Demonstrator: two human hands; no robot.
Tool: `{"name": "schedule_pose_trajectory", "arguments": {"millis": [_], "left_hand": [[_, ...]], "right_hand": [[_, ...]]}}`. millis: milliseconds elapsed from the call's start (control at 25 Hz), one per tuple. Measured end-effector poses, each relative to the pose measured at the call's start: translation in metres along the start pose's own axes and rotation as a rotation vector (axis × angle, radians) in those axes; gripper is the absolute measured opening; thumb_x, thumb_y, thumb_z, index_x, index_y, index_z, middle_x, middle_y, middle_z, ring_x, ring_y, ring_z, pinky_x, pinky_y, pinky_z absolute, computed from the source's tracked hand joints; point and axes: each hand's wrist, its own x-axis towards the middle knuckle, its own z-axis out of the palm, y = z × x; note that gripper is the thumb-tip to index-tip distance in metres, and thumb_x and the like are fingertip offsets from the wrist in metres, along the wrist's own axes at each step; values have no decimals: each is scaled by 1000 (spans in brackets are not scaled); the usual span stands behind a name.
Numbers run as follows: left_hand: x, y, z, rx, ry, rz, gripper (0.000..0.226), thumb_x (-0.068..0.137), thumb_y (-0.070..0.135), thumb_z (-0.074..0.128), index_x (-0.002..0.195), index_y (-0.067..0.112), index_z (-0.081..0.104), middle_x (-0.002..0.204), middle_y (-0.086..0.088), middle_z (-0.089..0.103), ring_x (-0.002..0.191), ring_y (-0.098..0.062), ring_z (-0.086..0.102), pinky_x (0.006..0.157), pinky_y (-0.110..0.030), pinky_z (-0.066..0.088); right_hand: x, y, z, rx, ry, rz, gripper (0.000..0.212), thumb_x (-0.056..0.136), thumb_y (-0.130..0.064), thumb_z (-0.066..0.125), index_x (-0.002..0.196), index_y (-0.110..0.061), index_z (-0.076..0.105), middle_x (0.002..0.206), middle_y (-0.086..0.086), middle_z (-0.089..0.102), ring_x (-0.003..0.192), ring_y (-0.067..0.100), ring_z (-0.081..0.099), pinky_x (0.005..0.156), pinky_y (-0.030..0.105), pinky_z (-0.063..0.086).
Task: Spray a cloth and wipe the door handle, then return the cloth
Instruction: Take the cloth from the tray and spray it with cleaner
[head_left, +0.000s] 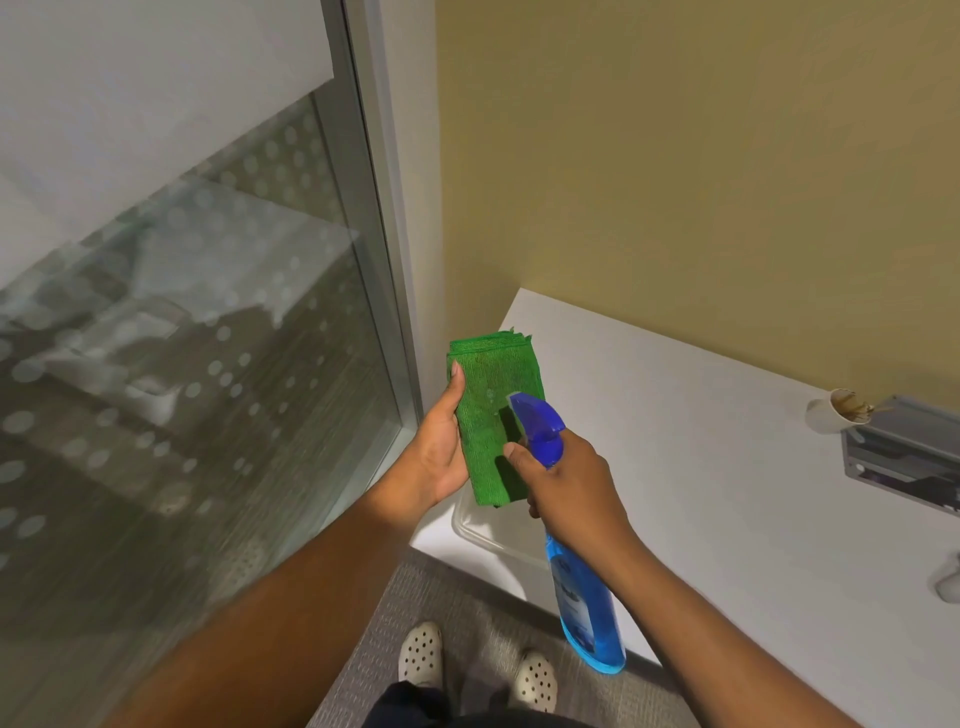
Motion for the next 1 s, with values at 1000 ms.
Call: {"name": "schedule_pose_trajectory", "arguments": {"millis": [1000], "left_hand": [[-4,-2,-2,-15,8,26,74,102,69,37,140,13,65,139,-20,67,127,-37,65,112,-55,47]], "right_hand": [[-34,29,-6,-59,-12,84,29,102,-42,68,81,-24,60,67,-1,67,73,27,71,65,31,47]]}}
